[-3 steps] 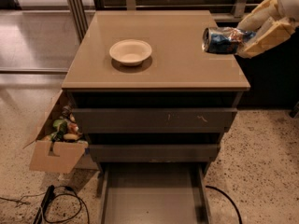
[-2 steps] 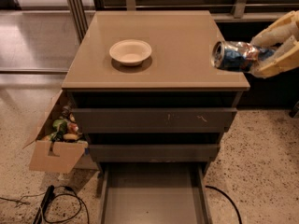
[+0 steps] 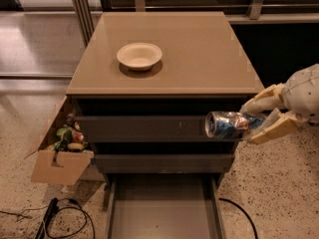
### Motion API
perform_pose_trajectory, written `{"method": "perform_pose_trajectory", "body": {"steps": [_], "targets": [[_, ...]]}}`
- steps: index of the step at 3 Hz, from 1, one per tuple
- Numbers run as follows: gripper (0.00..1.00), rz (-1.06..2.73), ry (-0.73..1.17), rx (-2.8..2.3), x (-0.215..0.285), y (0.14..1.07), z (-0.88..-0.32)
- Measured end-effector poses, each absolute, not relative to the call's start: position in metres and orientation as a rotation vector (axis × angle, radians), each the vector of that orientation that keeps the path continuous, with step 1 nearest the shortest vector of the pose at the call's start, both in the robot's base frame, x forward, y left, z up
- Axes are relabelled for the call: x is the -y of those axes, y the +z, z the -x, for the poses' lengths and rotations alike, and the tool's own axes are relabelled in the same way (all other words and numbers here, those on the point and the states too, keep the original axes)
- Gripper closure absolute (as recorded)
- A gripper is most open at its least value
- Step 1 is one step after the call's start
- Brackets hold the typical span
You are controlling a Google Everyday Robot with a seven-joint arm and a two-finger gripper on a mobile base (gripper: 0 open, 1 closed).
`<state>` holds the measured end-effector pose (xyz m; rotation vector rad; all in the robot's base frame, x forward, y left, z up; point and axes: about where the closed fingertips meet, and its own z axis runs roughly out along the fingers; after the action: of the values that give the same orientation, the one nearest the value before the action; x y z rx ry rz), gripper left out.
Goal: Place redbull can into bottom drawer
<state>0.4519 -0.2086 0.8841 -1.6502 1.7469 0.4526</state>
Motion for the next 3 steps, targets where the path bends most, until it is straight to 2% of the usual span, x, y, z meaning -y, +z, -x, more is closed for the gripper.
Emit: {"method": "perform_pose_trajectory", "body": {"steps": [2,3], "targets": [[1.00,1.665,0.494,-1.767,0.202,0.862,-0.444],[1.00,1.631,0.591,-1.793,0.178,0.811,-0.457]]}}
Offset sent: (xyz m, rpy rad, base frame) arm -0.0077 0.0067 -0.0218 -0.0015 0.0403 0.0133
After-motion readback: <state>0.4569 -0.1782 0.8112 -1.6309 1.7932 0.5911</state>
